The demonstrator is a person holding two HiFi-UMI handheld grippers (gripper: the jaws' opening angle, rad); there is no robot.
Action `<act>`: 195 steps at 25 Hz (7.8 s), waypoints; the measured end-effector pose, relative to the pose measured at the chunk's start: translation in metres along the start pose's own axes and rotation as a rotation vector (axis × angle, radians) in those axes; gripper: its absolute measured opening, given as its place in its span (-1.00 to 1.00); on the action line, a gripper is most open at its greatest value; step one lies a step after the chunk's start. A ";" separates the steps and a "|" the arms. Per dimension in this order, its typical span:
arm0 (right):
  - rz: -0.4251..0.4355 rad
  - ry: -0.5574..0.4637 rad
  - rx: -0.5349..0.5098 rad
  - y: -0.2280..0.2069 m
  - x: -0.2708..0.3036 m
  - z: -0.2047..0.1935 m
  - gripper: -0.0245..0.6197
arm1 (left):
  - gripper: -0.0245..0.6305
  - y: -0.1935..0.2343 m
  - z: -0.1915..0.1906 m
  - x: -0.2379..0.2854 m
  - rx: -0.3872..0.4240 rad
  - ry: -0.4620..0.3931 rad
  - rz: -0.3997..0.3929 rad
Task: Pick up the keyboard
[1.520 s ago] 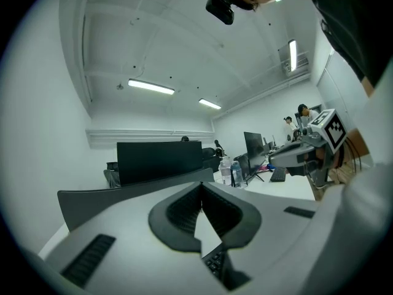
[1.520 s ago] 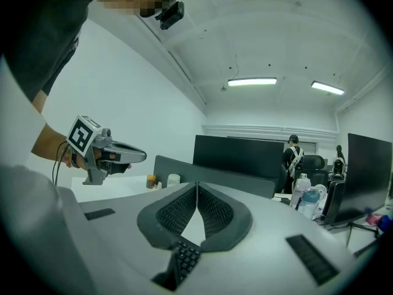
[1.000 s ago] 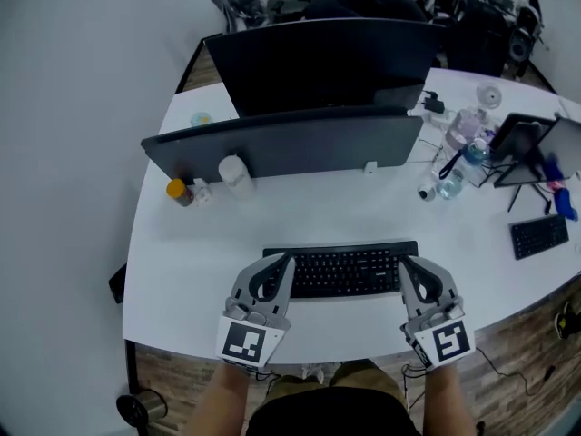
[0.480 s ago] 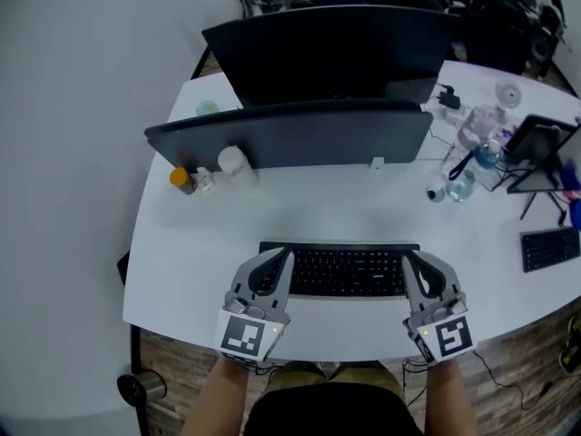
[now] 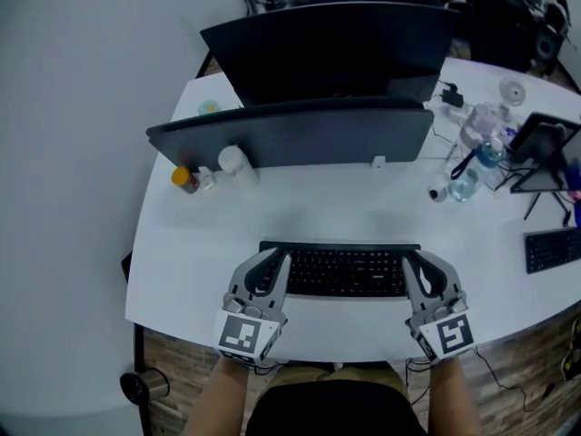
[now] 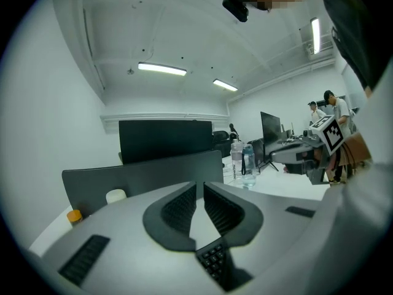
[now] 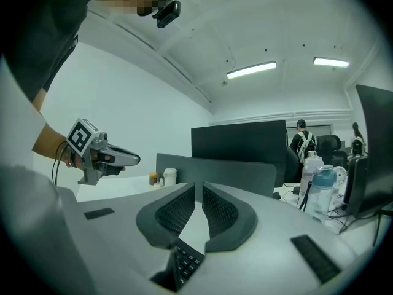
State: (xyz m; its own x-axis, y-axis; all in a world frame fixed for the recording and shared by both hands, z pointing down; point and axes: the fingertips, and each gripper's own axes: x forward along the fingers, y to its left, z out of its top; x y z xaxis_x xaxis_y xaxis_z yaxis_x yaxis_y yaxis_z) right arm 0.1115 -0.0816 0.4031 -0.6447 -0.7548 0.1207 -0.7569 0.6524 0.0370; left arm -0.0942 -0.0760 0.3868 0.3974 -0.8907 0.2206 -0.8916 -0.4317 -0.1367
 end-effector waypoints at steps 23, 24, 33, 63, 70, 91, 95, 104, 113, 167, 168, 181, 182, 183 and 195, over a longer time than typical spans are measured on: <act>-0.136 0.258 0.134 -0.037 0.003 -0.084 -0.01 | 0.02 0.034 -0.108 0.017 -0.095 0.263 -0.066; -0.140 0.272 0.138 -0.038 0.004 -0.088 0.00 | 0.04 0.036 -0.113 0.018 -0.101 0.276 -0.063; -0.151 0.360 0.178 -0.053 0.006 -0.125 0.04 | 0.11 0.047 -0.154 0.021 -0.159 0.365 -0.020; -0.126 0.602 0.375 -0.060 0.002 -0.233 0.05 | 0.19 0.052 -0.239 0.023 -0.340 0.584 -0.068; -0.119 0.628 0.407 -0.059 0.003 -0.244 0.05 | 0.19 0.061 -0.246 0.019 -0.333 0.617 -0.043; -0.092 0.652 0.555 -0.055 0.006 -0.254 0.04 | 0.23 0.063 -0.268 0.019 -0.486 0.670 -0.054; -0.098 0.659 0.621 -0.055 0.009 -0.252 0.03 | 0.05 0.059 -0.266 0.025 -0.497 0.699 -0.078; -0.126 0.637 0.623 -0.055 0.007 -0.252 0.03 | 0.06 0.060 -0.265 0.025 -0.501 0.668 -0.074; -0.138 0.628 0.615 -0.055 0.008 -0.251 0.03 | 0.06 0.062 -0.264 0.025 -0.497 0.645 -0.071; -0.192 0.264 0.448 -0.083 0.014 -0.068 0.02 | 0.03 0.104 -0.102 0.016 -0.351 0.450 -0.036; -0.191 0.254 0.442 -0.083 0.014 -0.063 0.02 | 0.03 0.106 -0.097 0.016 -0.346 0.437 -0.033; -0.196 0.154 0.346 -0.080 0.007 0.007 0.02 | 0.02 0.117 -0.039 -0.002 -0.323 0.302 -0.021; -0.195 0.144 0.337 -0.079 0.007 0.013 0.02 | 0.02 0.119 -0.034 -0.004 -0.320 0.290 -0.019; -0.194 0.135 0.330 -0.078 0.006 0.020 0.02 | 0.02 0.121 -0.028 -0.007 -0.317 0.278 -0.016; -0.184 0.022 0.253 -0.069 -0.012 0.092 0.02 | 0.03 0.126 0.037 -0.037 -0.276 0.148 0.012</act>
State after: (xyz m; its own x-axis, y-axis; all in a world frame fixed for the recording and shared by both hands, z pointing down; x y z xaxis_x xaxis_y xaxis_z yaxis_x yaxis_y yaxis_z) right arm 0.1616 -0.1234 0.3077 -0.4937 -0.8555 0.1561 -0.8652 0.4650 -0.1877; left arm -0.2129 -0.1027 0.3261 0.3684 -0.8564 0.3618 -0.9295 -0.3479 0.1229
